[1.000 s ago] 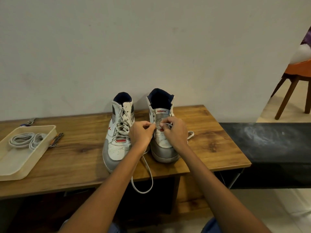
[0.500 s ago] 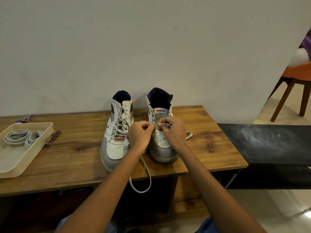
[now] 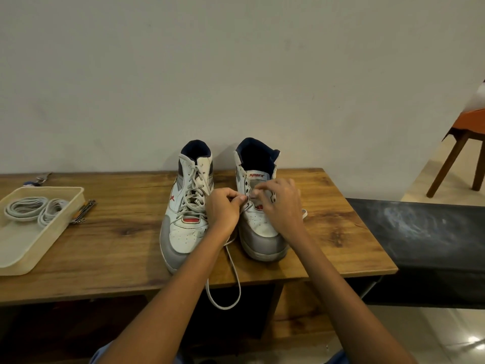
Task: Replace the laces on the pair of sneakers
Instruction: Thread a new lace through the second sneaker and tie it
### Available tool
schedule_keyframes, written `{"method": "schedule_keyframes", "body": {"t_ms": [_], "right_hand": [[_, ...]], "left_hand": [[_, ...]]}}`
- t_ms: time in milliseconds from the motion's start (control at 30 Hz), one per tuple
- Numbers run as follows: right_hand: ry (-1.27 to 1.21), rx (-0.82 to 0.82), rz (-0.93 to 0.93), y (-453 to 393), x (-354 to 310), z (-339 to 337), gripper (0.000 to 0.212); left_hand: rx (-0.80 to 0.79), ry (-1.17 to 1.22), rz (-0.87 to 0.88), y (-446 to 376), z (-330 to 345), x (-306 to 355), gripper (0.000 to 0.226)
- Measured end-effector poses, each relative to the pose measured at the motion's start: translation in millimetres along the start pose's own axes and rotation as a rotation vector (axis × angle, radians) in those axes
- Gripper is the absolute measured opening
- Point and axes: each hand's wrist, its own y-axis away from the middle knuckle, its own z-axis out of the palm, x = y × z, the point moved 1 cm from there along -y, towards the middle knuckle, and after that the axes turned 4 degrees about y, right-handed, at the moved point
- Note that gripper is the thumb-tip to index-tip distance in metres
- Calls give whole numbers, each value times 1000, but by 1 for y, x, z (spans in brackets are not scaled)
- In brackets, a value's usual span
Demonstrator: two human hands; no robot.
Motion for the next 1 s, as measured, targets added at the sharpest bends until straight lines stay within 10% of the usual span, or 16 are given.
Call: {"method": "schedule_keyframes", "body": {"t_ms": [133, 367, 567, 700, 800, 933, 1000], "right_hand": [[-4, -59, 63, -8, 16, -9, 18], [-29, -85, 84, -10, 21, -15, 11], [-147, -32, 103, -9, 22, -14, 9], [-190, -50, 124, -10, 26, -13, 9], [-196, -68, 127, -11, 29, -13, 8], [-227, -70, 142, -13, 31, -18, 9], [-245, -67, 153, -13, 31, -19, 9]], "left_hand": [[78, 33, 10, 0, 1, 4, 15], [241, 1048, -314, -14, -27, 27, 28], [-207, -303, 196, -8, -23, 12, 24], [-192, -373, 197, -7, -18, 2, 21], [-46, -65, 169, -6, -22, 12, 21], [-20, 1250, -213, -21, -40, 36, 29], [-113, 1539, -368, -24, -45, 36, 32]]}}
